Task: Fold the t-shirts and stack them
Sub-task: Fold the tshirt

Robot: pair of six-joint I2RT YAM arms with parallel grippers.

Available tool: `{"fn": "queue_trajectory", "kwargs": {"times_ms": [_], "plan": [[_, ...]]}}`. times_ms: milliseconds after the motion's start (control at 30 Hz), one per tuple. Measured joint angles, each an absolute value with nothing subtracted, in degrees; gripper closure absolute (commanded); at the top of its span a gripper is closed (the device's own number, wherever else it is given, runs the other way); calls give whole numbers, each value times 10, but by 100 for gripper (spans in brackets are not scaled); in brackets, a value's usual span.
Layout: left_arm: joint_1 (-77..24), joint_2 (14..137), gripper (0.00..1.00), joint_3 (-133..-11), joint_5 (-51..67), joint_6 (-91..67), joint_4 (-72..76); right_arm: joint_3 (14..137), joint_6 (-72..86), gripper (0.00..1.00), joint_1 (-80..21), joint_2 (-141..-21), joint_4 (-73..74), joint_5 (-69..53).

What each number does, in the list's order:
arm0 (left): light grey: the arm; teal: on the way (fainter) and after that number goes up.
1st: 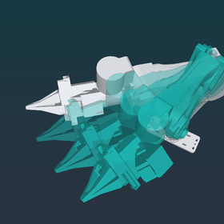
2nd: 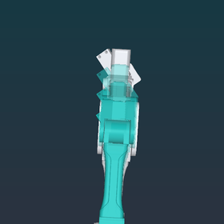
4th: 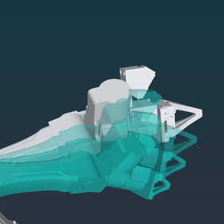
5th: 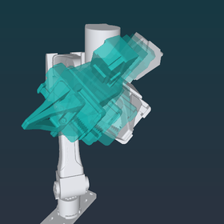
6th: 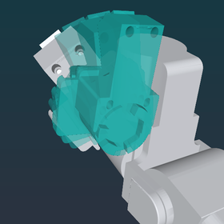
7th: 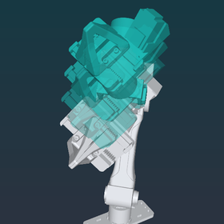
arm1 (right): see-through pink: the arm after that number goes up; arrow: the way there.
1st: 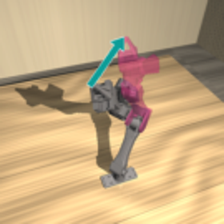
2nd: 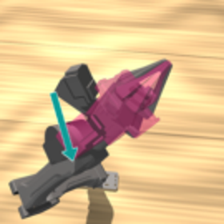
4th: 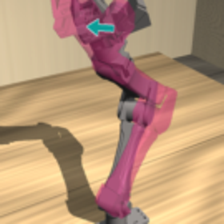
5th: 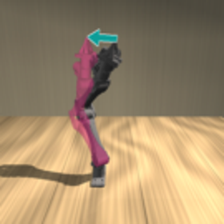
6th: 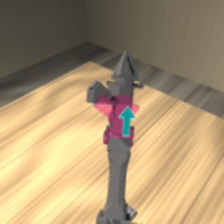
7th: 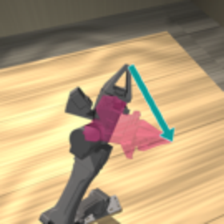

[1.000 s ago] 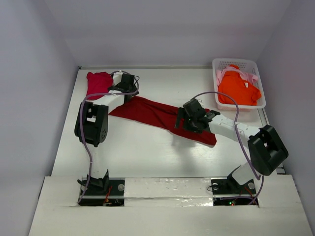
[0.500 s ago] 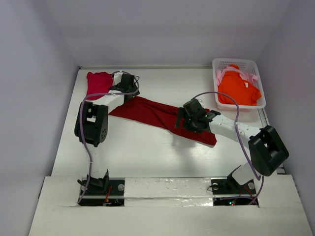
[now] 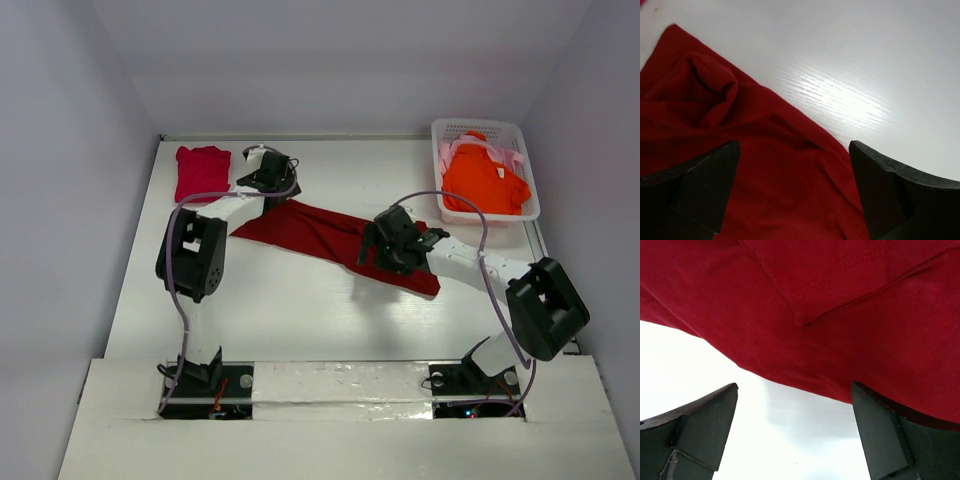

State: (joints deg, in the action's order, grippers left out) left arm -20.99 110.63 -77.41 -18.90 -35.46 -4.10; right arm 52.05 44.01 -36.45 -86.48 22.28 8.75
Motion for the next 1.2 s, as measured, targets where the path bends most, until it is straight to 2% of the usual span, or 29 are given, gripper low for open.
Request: {"fn": "queue_trajectory", "kwargs": {"times_ms": [300, 867, 1200], "plan": [[-201, 1161, 10, -779, -176, -358, -44, 520, 440, 1, -364, -859, 223, 88], [-137, 1162, 10, -786, -166, -347, -39, 520, 444, 1, -364, -859, 225, 87], [-134, 1173, 11, -827, -165, -343, -36, 520, 448, 1, -364, -881, 217, 70]]}}
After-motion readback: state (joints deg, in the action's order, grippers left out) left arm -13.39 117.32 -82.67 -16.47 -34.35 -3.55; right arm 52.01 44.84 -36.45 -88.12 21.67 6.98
